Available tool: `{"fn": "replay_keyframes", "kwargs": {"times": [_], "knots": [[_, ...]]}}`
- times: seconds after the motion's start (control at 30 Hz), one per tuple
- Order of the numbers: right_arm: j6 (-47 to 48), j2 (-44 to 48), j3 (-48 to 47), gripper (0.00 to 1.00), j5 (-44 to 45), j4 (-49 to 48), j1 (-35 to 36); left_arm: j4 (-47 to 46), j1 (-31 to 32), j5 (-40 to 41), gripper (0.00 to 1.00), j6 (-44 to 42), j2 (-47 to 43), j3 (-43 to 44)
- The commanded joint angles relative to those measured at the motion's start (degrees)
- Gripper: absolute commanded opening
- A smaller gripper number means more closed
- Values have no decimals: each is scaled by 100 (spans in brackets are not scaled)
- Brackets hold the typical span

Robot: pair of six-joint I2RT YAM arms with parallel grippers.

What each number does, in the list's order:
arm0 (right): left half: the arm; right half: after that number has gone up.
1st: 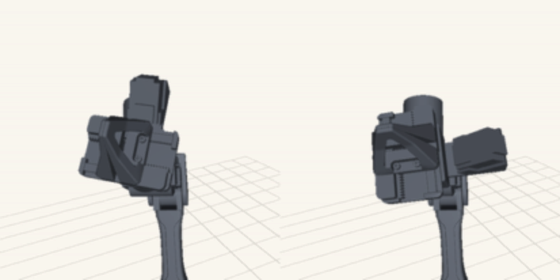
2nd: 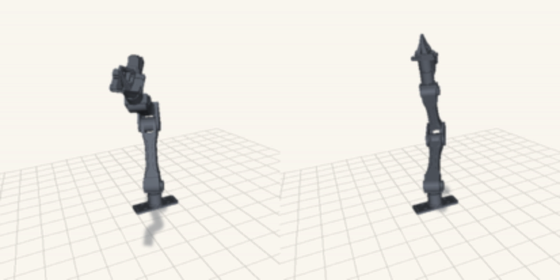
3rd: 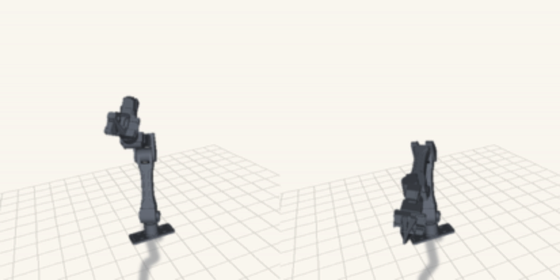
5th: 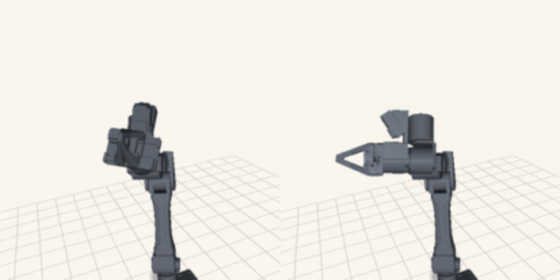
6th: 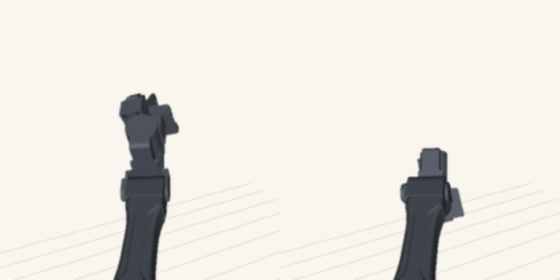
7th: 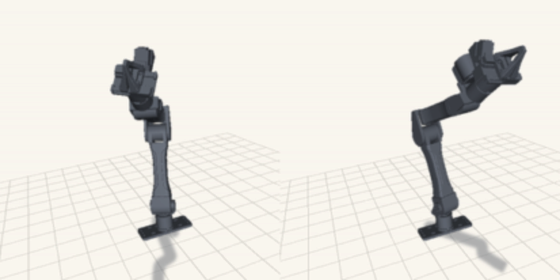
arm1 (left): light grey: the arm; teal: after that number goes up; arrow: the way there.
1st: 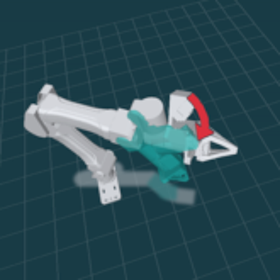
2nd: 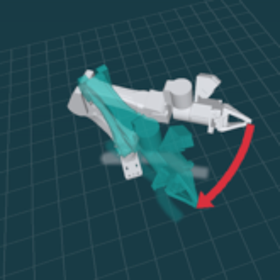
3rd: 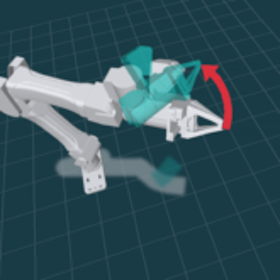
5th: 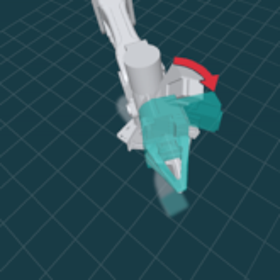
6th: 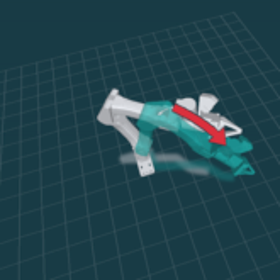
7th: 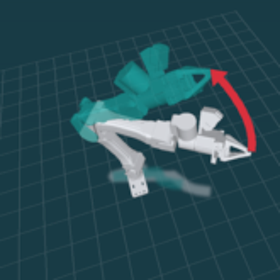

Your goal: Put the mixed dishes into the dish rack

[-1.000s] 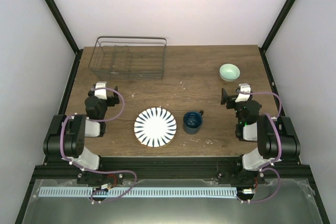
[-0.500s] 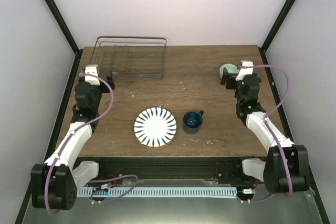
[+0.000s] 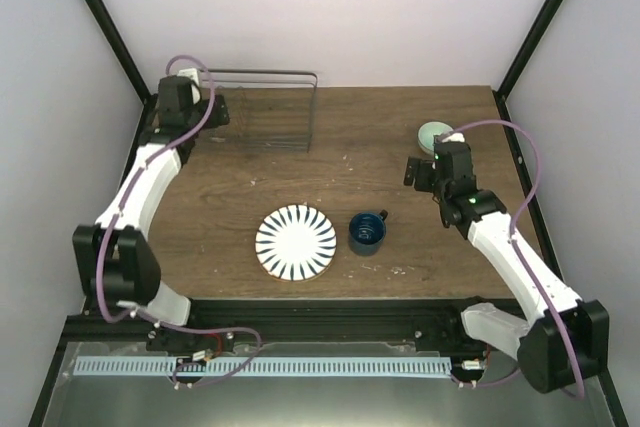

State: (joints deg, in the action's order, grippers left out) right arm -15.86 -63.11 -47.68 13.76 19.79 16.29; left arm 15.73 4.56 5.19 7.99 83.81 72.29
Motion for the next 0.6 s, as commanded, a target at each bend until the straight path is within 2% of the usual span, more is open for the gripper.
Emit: {"fn": "replay_keyframes", "kwargs": {"times": [0.0, 0.17, 0.33, 0.57], "knots": [[-191, 524, -328, 100, 275, 928, 90, 1347, 35, -22, 99, -190, 1032, 1306], [-145, 874, -302, 100, 333, 1109, 86, 1893, 27, 194, 100, -251, 2075, 2389], [-145, 916, -276, 100, 277, 1159, 90, 1958, 11, 324, 100, -263, 2825, 2925], [-205, 1066, -287, 100, 207, 1368, 84, 2038, -165, 62, 100, -310, 3815, 3839]]}}
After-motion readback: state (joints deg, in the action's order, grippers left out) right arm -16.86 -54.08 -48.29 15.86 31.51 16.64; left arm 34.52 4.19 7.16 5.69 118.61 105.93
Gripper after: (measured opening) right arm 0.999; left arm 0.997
